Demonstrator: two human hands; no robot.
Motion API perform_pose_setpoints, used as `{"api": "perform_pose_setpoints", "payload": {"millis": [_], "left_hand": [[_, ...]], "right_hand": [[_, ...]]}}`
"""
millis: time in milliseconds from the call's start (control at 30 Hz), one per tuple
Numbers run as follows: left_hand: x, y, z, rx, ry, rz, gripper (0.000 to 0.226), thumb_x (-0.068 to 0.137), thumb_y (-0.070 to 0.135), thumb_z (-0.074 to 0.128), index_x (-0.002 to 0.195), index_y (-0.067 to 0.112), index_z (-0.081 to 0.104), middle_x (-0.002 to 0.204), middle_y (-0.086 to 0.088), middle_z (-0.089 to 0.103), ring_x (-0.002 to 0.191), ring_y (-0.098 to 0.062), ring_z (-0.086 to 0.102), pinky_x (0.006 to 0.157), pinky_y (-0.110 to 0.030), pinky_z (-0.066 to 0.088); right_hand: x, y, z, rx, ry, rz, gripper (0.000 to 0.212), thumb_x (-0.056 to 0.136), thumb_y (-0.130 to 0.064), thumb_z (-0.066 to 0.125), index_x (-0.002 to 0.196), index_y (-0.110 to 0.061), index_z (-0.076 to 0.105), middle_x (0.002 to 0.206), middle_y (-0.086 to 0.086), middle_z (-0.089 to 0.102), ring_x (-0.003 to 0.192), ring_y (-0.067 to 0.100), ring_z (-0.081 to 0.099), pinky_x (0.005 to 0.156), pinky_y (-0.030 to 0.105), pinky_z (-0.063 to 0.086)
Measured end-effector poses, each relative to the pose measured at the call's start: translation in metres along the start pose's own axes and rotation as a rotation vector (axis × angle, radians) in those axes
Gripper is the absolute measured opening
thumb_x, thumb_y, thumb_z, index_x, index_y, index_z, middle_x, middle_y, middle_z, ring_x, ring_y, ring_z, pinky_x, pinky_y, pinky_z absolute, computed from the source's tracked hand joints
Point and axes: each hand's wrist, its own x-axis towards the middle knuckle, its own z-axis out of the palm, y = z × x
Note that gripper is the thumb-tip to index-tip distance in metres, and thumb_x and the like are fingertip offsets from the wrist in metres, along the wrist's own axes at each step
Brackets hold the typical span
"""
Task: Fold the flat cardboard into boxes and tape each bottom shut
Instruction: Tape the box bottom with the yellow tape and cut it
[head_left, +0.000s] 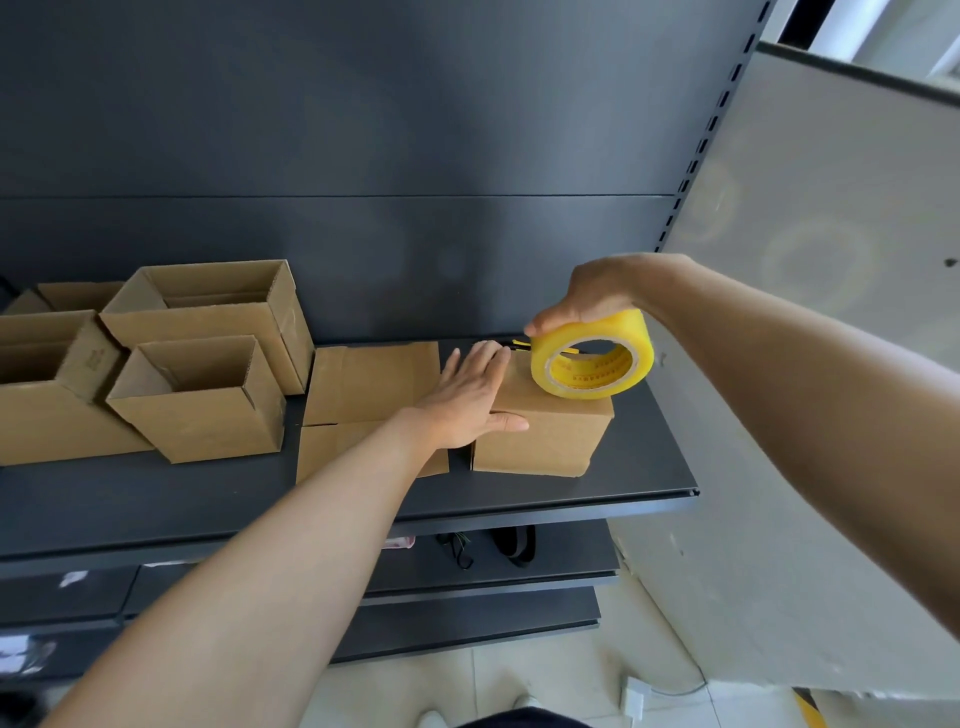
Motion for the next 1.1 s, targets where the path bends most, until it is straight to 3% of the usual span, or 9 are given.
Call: {"api": "perform_pose_setpoints", "payload": {"millis": [167, 267, 367, 467, 633, 800, 1100], "left_hand": [[0.0, -0.003, 0.002, -0.029, 0.052, 0.019, 0.086, 0.09, 0.055, 0.047, 0.146, 0.002, 0.01, 0.142, -0.009, 0.018, 0.14, -0.022, 0.009, 0.117, -0.046, -0.001], [0.001, -0.002, 0.002, -0.04, 0.048, 0.032, 0.084, 0.091, 0.054, 0.047, 0.146, 0.002, 0.011, 0.141, -0.008, 0.019, 0.14, -0.022, 0.01, 0.118, -0.047, 0.001], [0.002, -0.002, 0.002, -0.044, 0.046, 0.025, 0.086, 0.091, 0.055, 0.046, 0.147, 0.001, 0.009, 0.141, -0.008, 0.019, 0.14, -0.022, 0.01, 0.119, -0.048, 0.002], [0.003, -0.002, 0.003, -0.046, 0.038, 0.004, 0.088, 0.091, 0.055, 0.045, 0.148, 0.001, 0.006, 0.141, -0.007, 0.017, 0.14, -0.022, 0.01, 0.119, -0.048, 0.005], [0.001, 0.003, 0.003, -0.065, 0.021, -0.016, 0.087, 0.093, 0.052, 0.044, 0.149, 0.002, 0.002, 0.143, -0.006, 0.014, 0.141, -0.022, 0.008, 0.119, -0.045, 0.004], [-0.001, 0.007, 0.002, -0.124, 0.01, -0.043, 0.085, 0.094, 0.047, 0.046, 0.15, 0.004, -0.002, 0.146, -0.003, 0.009, 0.141, -0.021, 0.005, 0.119, -0.044, 0.01], [-0.003, 0.011, 0.004, -0.187, 0.004, -0.089, 0.087, 0.095, 0.047, 0.044, 0.15, 0.004, -0.008, 0.154, -0.002, -0.005, 0.145, -0.016, -0.012, 0.12, -0.045, 0.003]], "right_hand": [[-0.003, 0.024, 0.007, -0.105, -0.033, 0.1, 0.06, 0.06, -0.08, 0.064, 0.065, -0.023, 0.048, 0.073, -0.004, 0.05, 0.086, 0.025, 0.056, 0.081, 0.035, 0.046], [-0.001, 0.04, 0.012, -0.061, -0.027, 0.133, 0.064, 0.056, -0.086, 0.057, 0.064, -0.024, 0.048, 0.076, -0.002, 0.053, 0.085, 0.025, 0.056, 0.086, 0.037, 0.047], [-0.003, 0.05, 0.004, -0.068, -0.039, 0.155, 0.069, 0.051, -0.09, 0.051, 0.076, -0.026, 0.053, 0.096, 0.002, 0.056, 0.097, 0.028, 0.056, 0.093, 0.043, 0.047], [0.002, 0.067, 0.007, -0.048, -0.037, 0.168, 0.09, 0.031, -0.096, 0.05, 0.089, -0.028, 0.061, 0.098, -0.001, 0.061, 0.096, 0.027, 0.059, 0.092, 0.043, 0.048], [0.007, 0.082, 0.024, 0.016, 0.017, 0.19, 0.067, 0.056, -0.084, 0.061, 0.077, -0.021, 0.058, 0.082, 0.001, 0.059, 0.084, 0.026, 0.061, 0.083, 0.038, 0.049], [0.019, 0.087, 0.038, 0.028, 0.006, 0.183, 0.063, 0.06, -0.08, 0.063, 0.078, -0.021, 0.055, 0.079, 0.001, 0.054, 0.086, 0.027, 0.059, 0.077, 0.035, 0.046], [0.041, 0.095, 0.063, 0.103, -0.05, 0.154, 0.067, 0.055, -0.083, 0.063, 0.075, -0.019, 0.062, 0.081, 0.004, 0.064, 0.081, 0.027, 0.063, 0.081, 0.037, 0.051]]}}
